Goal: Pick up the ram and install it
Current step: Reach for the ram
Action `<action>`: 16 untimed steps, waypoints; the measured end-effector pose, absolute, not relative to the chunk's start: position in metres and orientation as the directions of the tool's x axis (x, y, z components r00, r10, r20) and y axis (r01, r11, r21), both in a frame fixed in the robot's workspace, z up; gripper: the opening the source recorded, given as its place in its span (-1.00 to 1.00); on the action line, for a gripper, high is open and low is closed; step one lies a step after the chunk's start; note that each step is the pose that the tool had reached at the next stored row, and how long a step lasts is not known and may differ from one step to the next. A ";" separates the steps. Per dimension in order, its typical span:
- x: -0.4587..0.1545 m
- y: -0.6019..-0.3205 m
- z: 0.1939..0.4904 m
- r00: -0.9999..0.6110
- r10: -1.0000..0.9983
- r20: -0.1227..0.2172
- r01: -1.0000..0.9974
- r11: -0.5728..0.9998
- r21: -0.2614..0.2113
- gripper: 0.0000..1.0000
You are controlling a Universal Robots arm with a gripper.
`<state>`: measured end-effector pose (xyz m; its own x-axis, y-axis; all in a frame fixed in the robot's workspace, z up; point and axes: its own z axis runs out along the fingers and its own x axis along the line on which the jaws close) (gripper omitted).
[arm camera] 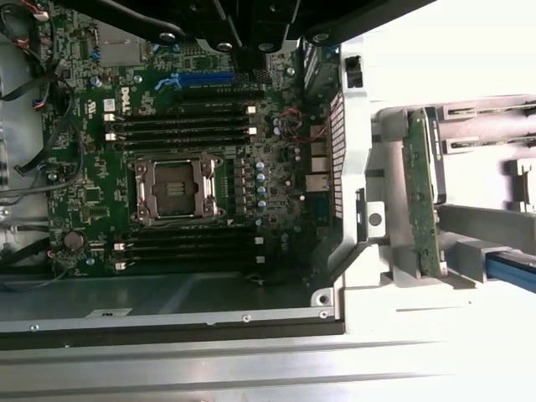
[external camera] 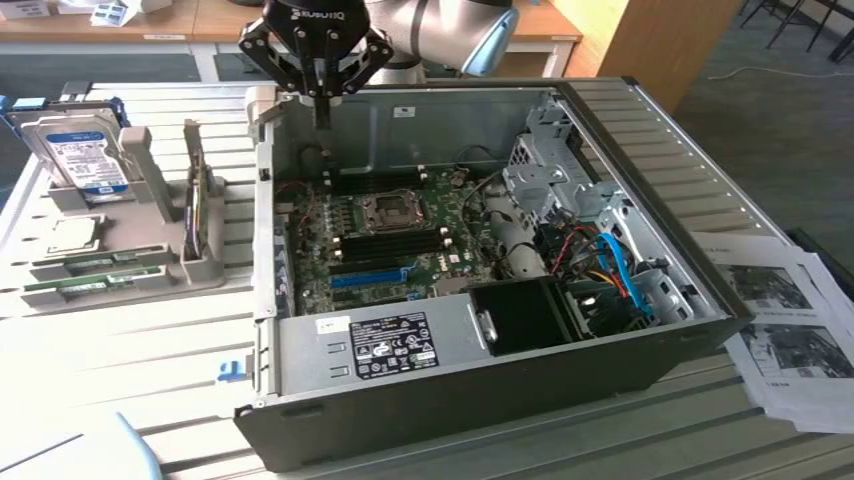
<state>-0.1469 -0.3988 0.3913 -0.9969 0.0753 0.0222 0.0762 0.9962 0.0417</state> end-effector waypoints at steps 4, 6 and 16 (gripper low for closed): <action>-0.152 -0.399 0.391 -0.997 0.075 0.031 0.077 0.996 0.041 -0.81; -0.154 -0.399 0.391 -0.997 0.075 0.035 0.077 0.996 0.041 -0.81; -0.171 -0.399 0.390 -0.996 0.075 0.053 0.077 0.996 0.039 -0.81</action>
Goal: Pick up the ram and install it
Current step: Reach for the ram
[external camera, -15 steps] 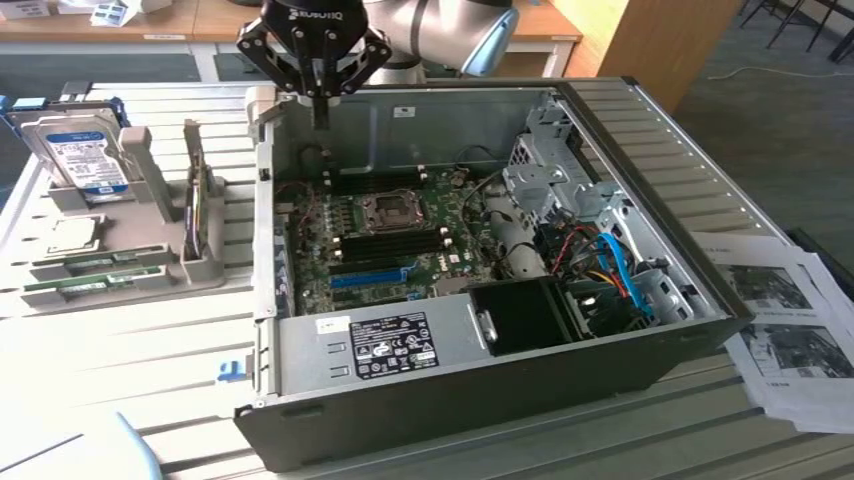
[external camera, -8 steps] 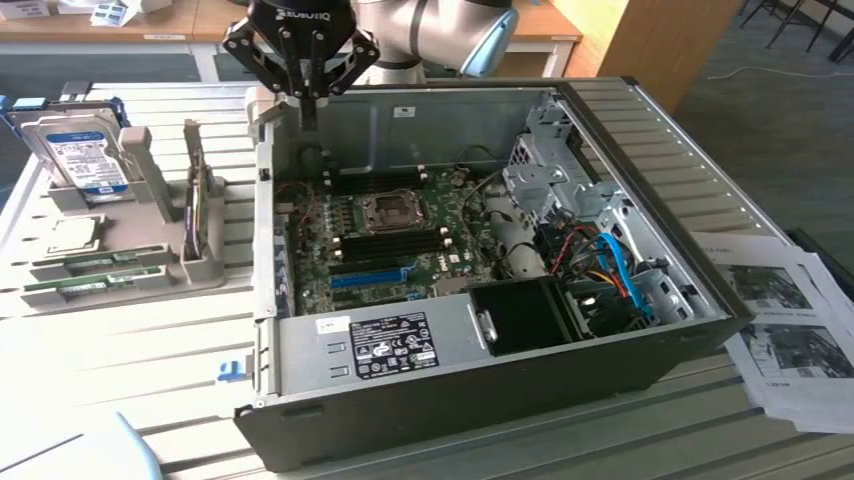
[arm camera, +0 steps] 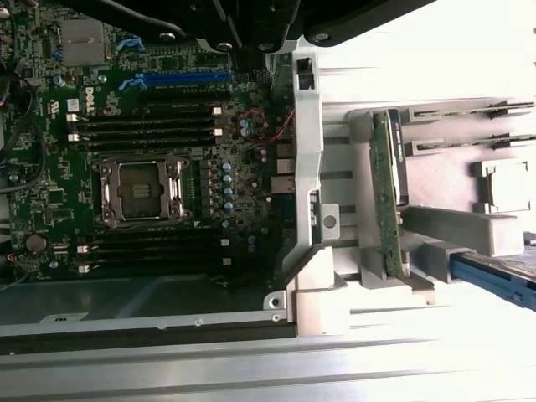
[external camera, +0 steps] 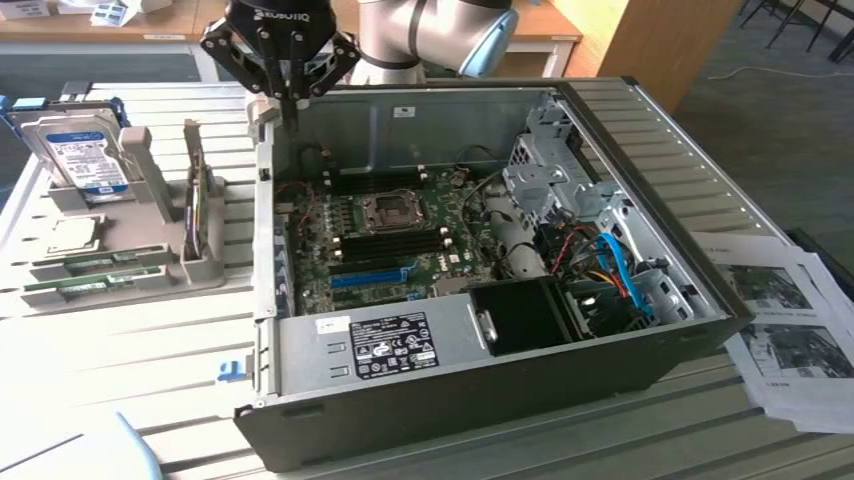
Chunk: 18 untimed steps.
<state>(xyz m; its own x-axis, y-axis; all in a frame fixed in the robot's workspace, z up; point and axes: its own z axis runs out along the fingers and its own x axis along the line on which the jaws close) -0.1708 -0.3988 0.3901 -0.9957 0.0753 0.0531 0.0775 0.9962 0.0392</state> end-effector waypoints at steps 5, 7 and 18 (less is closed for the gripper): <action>-0.178 -0.399 0.390 -0.995 0.075 0.062 0.078 0.996 0.039 -0.81; -0.181 -0.399 0.390 -0.995 0.075 0.066 0.078 0.996 0.038 -0.81; -0.200 -0.399 0.389 -0.994 0.075 0.085 0.079 0.996 0.037 -0.81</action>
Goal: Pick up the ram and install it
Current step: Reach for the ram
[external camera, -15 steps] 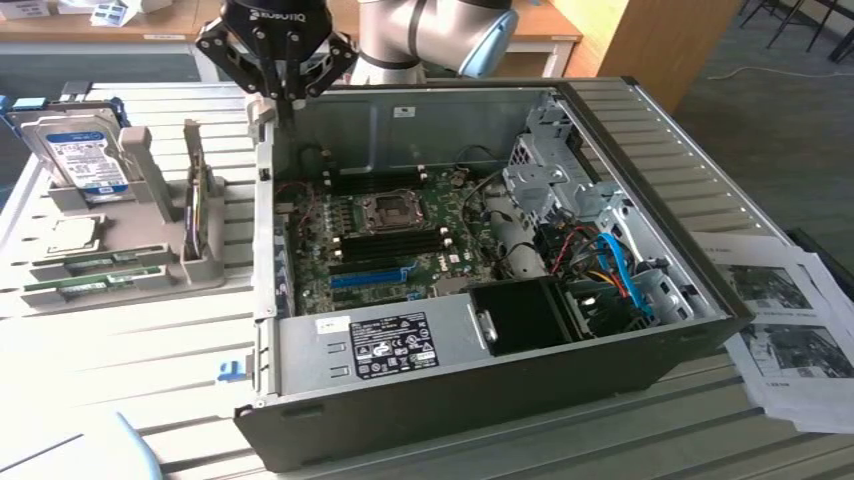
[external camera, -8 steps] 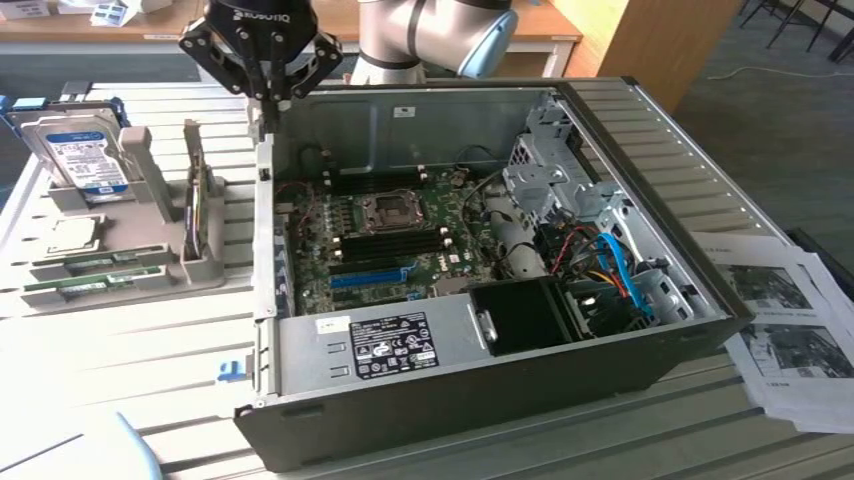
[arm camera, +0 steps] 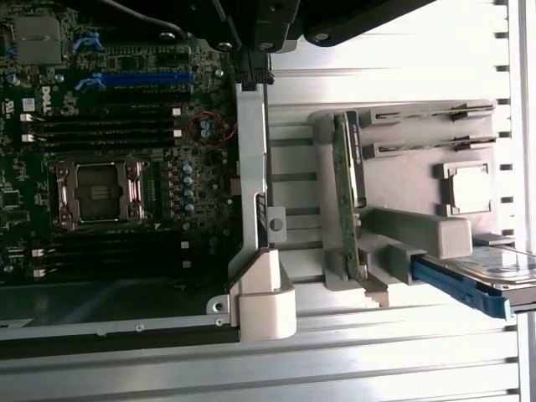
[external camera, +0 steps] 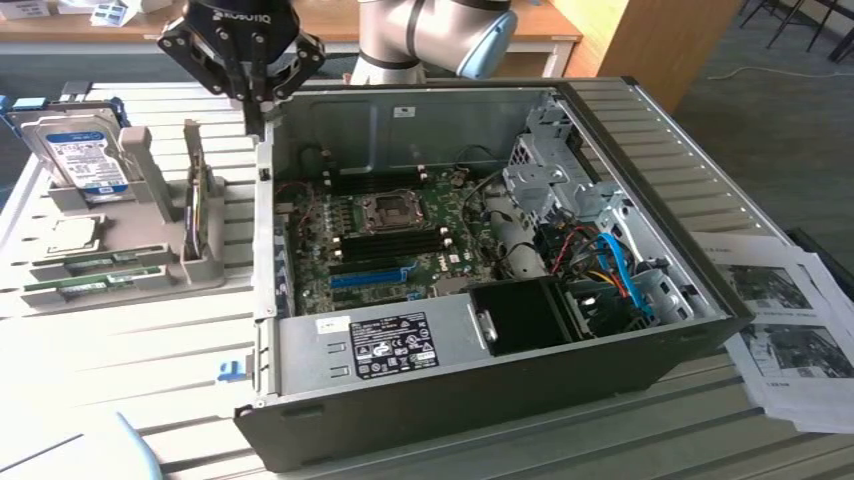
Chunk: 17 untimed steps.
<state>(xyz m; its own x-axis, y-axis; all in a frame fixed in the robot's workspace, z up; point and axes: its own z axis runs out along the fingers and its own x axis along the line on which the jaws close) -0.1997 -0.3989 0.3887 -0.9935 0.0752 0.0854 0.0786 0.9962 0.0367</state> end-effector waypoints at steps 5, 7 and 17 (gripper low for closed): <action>-0.208 -0.399 0.388 -0.993 0.075 0.094 0.079 0.996 0.036 -0.81; -0.212 -0.399 0.388 -0.992 0.075 0.098 0.079 0.996 0.036 -0.81; -0.227 -0.399 0.387 -0.991 0.075 0.115 0.080 0.996 0.034 -0.81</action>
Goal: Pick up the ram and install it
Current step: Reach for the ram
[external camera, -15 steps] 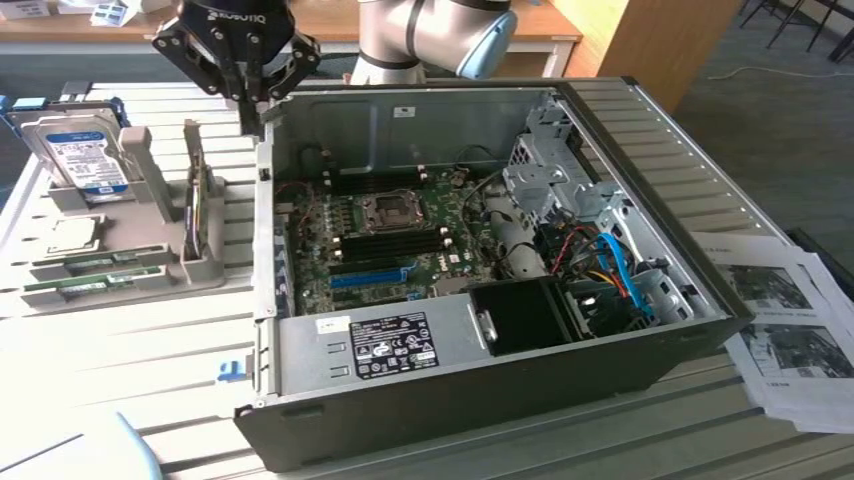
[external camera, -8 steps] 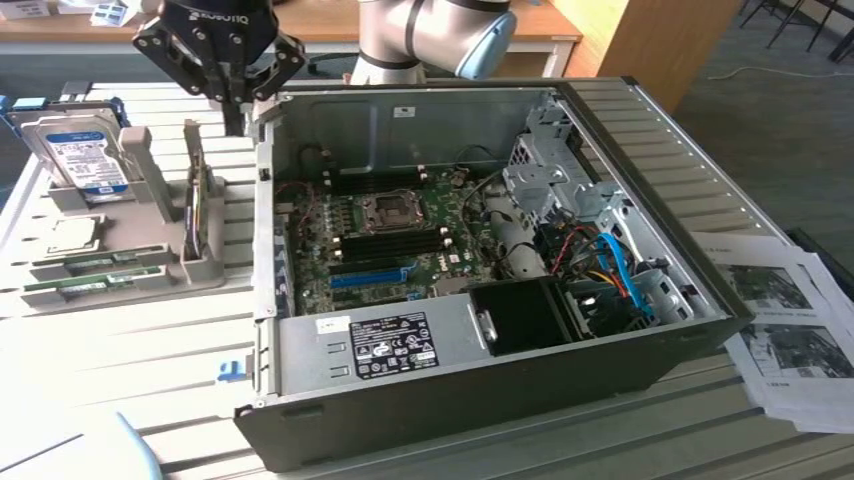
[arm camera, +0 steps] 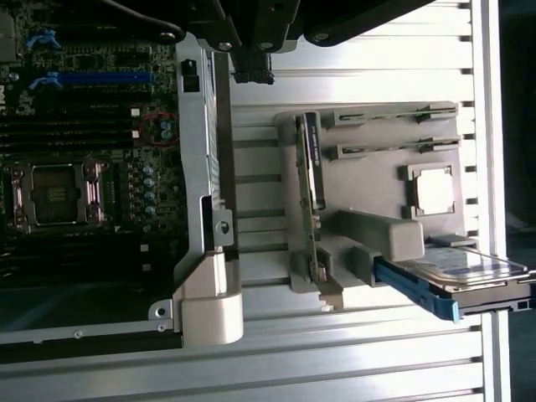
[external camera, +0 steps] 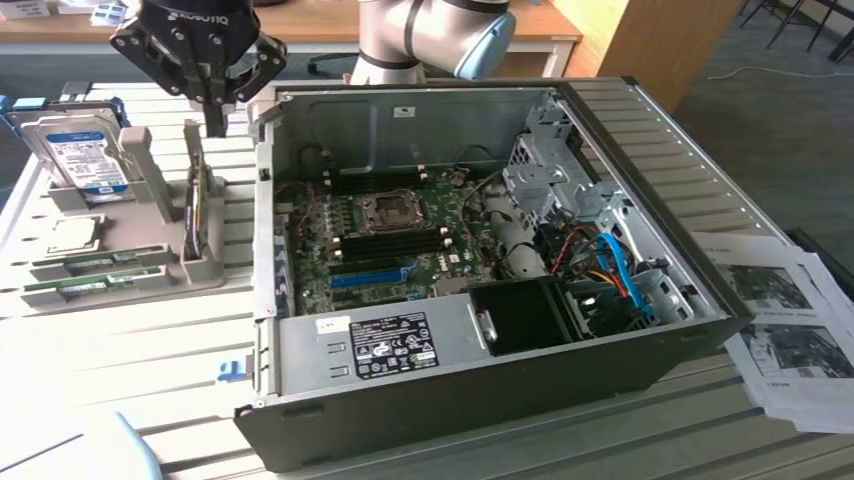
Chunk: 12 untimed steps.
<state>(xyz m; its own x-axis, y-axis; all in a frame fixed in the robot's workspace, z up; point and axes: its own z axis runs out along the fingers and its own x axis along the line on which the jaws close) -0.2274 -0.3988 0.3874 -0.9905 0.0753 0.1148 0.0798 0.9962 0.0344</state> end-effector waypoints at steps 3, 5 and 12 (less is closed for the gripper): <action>-0.227 -0.399 0.387 -0.991 0.075 0.115 0.080 0.996 0.034 -0.81; -0.227 -0.399 0.388 -0.990 0.075 0.115 0.080 0.996 0.034 -0.81; -0.232 -0.399 0.387 -0.993 0.075 0.090 0.079 0.996 0.036 -0.81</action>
<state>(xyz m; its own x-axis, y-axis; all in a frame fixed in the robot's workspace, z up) -0.2323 -0.3989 0.3875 -0.9931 0.0750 0.0897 0.0785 0.9962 0.0364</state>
